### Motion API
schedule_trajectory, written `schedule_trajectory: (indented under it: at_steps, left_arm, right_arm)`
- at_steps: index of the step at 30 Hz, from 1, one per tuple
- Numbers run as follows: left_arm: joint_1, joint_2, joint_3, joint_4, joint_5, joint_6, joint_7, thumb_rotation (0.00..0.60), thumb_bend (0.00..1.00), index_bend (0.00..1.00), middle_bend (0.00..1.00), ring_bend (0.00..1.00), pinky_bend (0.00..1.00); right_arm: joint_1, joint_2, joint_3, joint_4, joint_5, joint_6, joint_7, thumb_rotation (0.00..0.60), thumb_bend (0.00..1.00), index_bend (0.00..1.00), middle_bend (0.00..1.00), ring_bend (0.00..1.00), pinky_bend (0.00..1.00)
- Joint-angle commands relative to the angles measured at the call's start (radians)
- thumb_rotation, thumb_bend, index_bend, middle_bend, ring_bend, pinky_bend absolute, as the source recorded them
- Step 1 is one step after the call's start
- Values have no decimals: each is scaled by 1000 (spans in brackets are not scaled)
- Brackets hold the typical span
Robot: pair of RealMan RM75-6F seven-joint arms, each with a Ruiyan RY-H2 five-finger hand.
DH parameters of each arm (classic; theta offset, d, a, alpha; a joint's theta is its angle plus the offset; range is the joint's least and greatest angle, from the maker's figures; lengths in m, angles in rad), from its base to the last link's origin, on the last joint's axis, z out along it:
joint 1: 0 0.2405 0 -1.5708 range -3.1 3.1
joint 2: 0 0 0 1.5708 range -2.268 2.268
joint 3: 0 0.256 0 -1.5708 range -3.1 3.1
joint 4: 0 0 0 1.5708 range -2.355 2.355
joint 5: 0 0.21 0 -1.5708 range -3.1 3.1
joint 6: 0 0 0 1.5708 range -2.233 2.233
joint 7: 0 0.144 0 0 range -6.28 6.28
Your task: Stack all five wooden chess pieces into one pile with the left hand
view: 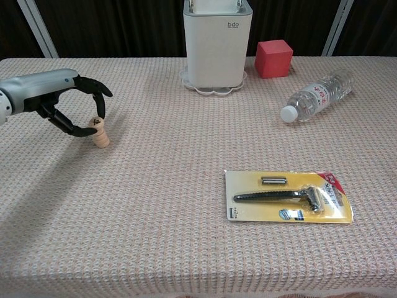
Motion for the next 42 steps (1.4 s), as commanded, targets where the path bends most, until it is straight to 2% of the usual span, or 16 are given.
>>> schedule_trajectory:
  at_steps: [1, 23, 42]
  left_arm:
    - [3, -5, 3, 7, 1, 1, -6, 600, 296, 486, 131, 0, 0]
    - [7, -8, 5, 27, 12, 5, -20, 600, 296, 484, 130, 0, 0]
    - [8, -8, 10, 32, 18, -1, -27, 600, 296, 432, 130, 0, 0]
  right_arm:
    - [-2, -1, 1, 0, -1, 6, -1, 600, 201, 0, 0, 0, 0]
    - [0, 5, 0, -10, 2, 2, -8, 600, 201, 0, 0, 0, 0]
    - [0, 8, -3, -12, 7, -5, -12, 600, 201, 0, 0, 0, 0]
